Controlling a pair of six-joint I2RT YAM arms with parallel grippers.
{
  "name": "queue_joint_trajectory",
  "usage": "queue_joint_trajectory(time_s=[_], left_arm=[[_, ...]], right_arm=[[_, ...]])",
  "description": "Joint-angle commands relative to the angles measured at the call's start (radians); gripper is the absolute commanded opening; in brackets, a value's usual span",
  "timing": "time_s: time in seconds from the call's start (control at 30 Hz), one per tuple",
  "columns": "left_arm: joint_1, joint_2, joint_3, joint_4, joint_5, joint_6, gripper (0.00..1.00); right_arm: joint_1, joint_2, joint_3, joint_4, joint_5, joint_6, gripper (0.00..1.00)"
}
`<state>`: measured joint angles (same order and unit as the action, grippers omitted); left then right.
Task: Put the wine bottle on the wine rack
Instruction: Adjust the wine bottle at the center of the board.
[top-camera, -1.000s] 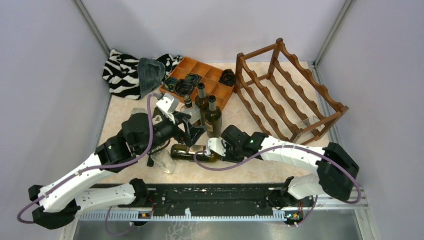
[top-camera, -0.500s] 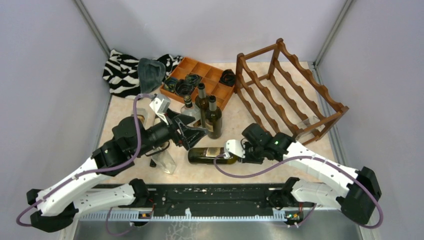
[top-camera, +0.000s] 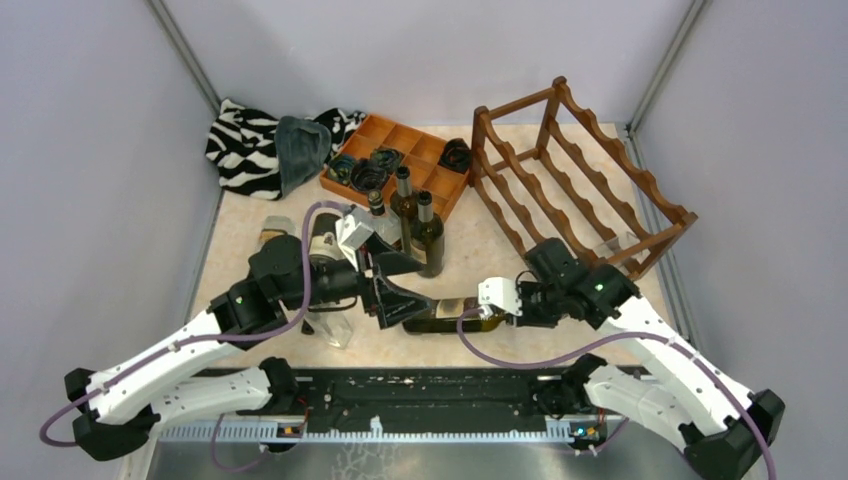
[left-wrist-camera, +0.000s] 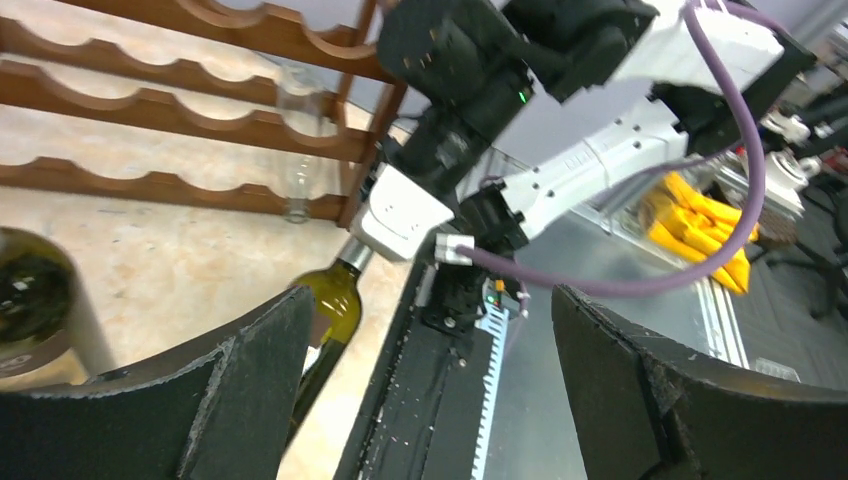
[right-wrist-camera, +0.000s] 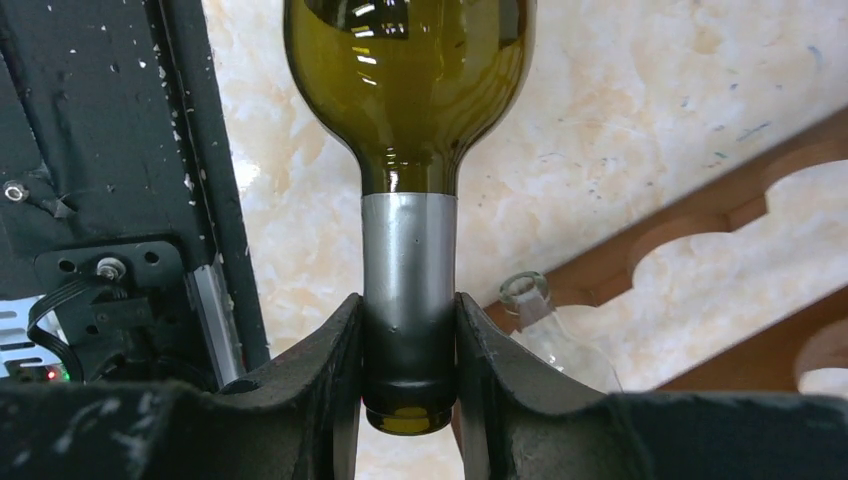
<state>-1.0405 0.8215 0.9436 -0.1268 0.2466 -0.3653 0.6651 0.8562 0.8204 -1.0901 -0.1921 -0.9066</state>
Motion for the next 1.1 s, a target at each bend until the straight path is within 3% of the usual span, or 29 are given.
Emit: queue_joint_trajectory(time_s=[0.0, 0.17, 0.5, 0.73, 1.07], left_arm=[[0.001, 0.002, -0.021, 0.118, 0.197, 0.045, 0.94], [0.001, 0.011, -0.069, 0.191, 0.336, 0.075, 0.94], [-0.002, 0.145, -0.059, 0.163, 0.430, 0.144, 0.93], [-0.073, 0.189, -0.062, 0.187, 0.315, 0.275, 0.92], [-0.188, 0.277, -0.138, 0.368, -0.022, 0.485, 0.92]], right_arm=[[-0.069, -0.055, 0.105, -0.020, -0.051, -0.059, 0.00], [-0.120, -0.081, 0.161, -0.039, -0.070, -0.081, 0.00], [-0.136, -0.008, 0.357, -0.160, -0.185, -0.111, 0.00], [-0.136, 0.042, 0.468, -0.193, -0.196, -0.116, 0.00], [-0.136, 0.174, 0.637, -0.246, -0.306, -0.109, 0.00]])
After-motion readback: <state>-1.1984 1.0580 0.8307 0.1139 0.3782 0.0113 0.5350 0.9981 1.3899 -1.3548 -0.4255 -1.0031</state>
